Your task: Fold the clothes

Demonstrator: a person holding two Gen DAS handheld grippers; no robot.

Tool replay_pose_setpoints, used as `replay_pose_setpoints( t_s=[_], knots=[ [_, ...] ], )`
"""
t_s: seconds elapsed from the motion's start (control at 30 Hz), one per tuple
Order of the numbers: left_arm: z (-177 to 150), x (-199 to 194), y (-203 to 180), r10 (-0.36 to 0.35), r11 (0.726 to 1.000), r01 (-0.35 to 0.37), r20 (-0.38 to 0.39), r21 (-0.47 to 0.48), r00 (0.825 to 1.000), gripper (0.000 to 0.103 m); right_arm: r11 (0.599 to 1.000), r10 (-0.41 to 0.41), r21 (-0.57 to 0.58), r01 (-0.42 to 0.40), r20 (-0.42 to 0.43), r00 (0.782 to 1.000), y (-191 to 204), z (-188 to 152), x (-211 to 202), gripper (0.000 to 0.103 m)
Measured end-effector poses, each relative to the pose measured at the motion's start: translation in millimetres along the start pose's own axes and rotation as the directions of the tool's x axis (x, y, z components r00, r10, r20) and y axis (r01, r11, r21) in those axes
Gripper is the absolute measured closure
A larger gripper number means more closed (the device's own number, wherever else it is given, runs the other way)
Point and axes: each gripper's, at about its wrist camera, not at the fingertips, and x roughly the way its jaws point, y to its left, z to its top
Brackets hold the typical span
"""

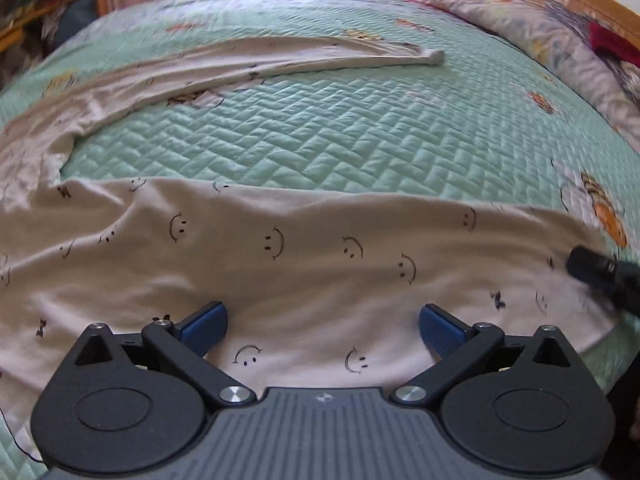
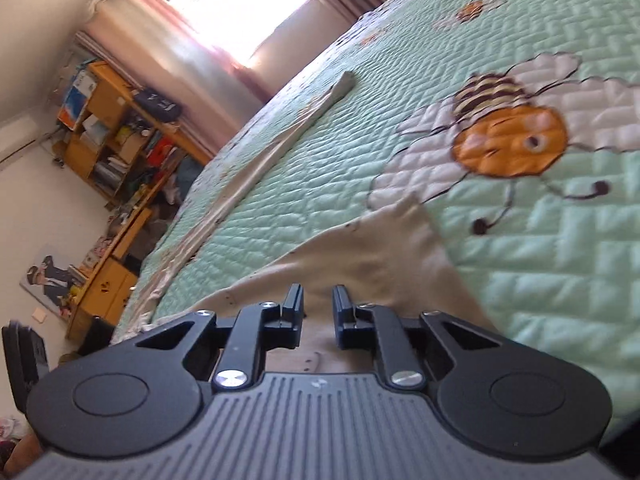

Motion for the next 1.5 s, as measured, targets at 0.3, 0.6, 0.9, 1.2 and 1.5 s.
replay_pose_setpoints(
  t_s=[0.3, 0.6, 0.9, 1.2, 1.5],
  knots=[
    [-9, -2, 2, -0.027, 0.999, 0.026, 0.045, 0.031, 0.999, 0.001, 0.975, 0.096, -0.204, -0.092, 0.007, 0.995, 39, 23, 7, 0.047],
    [-9, -8, 26, -0.149, 0.987, 0.153, 0.071, -0.043, 0.986, 0.001, 0.999, 0.021, -0.024, -0.022, -0.011, 1.0, -6, 44, 35, 0.089],
    [12, -33, 86, -0.255, 0.934, 0.289, 0.177, -0.208, 0.951, 0.006, 0.985, 0.037, -0.17, -0.027, 0.058, 0.998, 40, 114, 73, 0.046],
    [85, -26, 144, -0.083, 0.965, 0.128, 0.2, -0.227, 0.976, 0.005, 0.827, -0.01, -0.556, -0.084, -0.164, 0.986, 141, 155, 249, 0.058],
    [190, 31, 177, 0.096, 0.985, -0.068, 0.176, -0.157, 0.98, 0.003, 0.788, -0.035, -0.599, -0.146, -0.279, 0.96, 190, 157, 336, 0.09]
  ],
)
